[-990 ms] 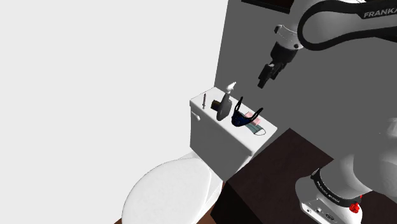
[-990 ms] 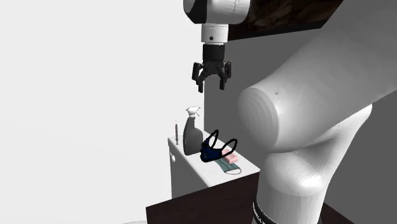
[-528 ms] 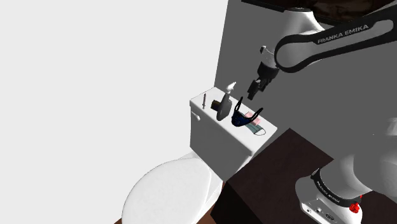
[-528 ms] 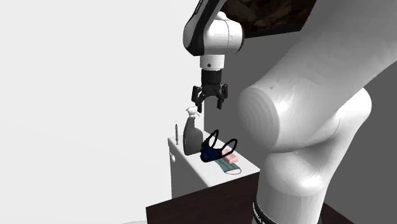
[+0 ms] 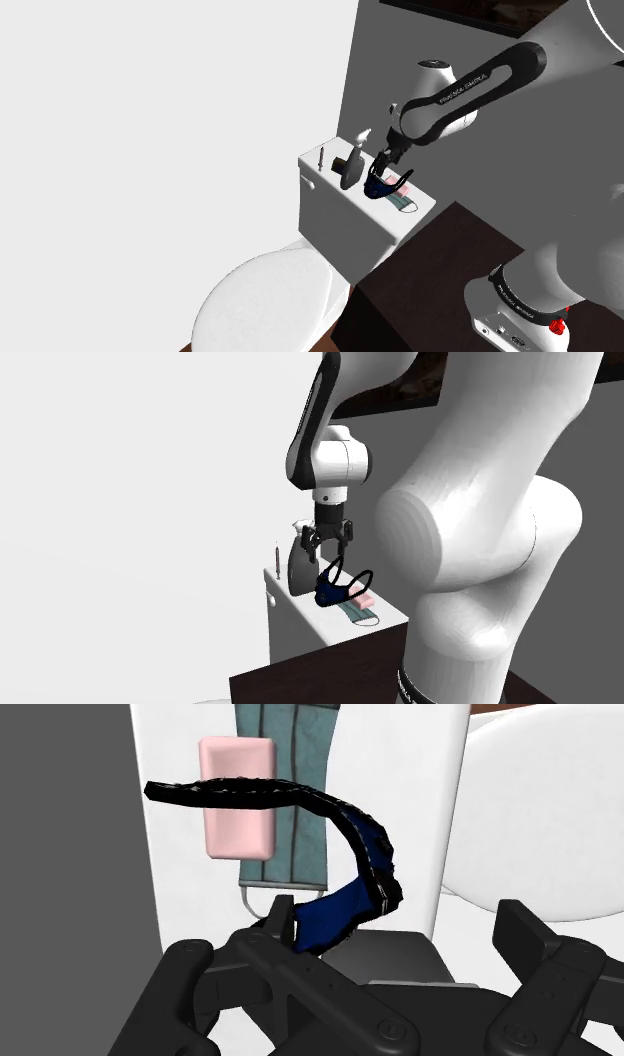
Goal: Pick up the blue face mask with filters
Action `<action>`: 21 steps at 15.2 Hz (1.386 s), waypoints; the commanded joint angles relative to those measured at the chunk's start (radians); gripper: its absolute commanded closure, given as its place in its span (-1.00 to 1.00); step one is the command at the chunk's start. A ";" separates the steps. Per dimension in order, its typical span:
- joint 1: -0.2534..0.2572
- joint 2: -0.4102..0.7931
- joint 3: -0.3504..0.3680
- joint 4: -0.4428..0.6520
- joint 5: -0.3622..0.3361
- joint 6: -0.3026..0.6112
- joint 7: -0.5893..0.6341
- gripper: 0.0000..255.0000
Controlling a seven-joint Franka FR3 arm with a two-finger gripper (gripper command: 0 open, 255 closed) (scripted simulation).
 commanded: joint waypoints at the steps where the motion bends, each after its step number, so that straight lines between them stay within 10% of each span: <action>1: 0.007 0.089 0.002 0.014 0.032 0.067 -0.021 -1.00; 13: -0.016 0.313 0.042 0.057 0.132 0.235 -0.101 -1.00; 14: -0.014 0.309 0.042 0.055 0.131 0.234 -0.099 1.00; 21: -0.014 0.309 0.042 0.055 0.131 0.234 -0.099 1.00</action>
